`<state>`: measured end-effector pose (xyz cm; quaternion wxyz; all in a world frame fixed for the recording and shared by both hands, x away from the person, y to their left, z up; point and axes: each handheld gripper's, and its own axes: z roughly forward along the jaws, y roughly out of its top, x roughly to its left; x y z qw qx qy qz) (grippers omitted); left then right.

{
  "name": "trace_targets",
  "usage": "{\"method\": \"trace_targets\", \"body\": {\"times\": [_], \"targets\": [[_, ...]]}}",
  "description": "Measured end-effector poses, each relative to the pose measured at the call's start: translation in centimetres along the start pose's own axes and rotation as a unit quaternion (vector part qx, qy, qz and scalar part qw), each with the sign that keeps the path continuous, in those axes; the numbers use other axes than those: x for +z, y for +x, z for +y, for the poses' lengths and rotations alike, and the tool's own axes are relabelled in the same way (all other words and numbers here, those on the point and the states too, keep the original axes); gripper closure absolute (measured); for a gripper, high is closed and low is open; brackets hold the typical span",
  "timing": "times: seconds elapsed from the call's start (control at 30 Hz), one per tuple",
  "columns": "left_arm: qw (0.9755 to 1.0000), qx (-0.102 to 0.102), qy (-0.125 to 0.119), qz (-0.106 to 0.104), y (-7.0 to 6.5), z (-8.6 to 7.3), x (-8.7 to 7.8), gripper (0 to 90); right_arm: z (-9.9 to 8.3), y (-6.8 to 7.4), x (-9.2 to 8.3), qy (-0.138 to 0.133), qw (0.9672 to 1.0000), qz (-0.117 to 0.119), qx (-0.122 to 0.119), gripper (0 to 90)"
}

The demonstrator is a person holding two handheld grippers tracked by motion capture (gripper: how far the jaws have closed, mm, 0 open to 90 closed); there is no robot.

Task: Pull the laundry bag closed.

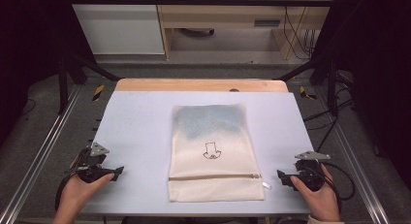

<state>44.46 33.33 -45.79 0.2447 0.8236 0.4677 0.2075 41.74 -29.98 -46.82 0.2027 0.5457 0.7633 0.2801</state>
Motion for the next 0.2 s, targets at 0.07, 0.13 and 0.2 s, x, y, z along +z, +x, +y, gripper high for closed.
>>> {"method": "trace_targets", "body": {"times": [0.07, 0.13, 0.2], "targets": [[1.0000, 0.006, 0.002, -0.005, -0.2, 0.1, 0.0, 8.5, -0.2, 0.0, 0.0, -0.001, 1.0000, -0.001, 0.000, 10.6], [0.9998, 0.016, 0.006, -0.005, -0.7, 0.1, 0.0, 8.3, -0.3, 0.0, -0.1, -0.003, 1.0000, -0.002, 0.005, 10.2], [0.9996, 0.026, 0.003, -0.005, -1.1, 0.3, 0.1, 7.8, -0.3, -0.1, 0.0, -0.003, 1.0000, 0.002, 0.009, 9.6]]}}
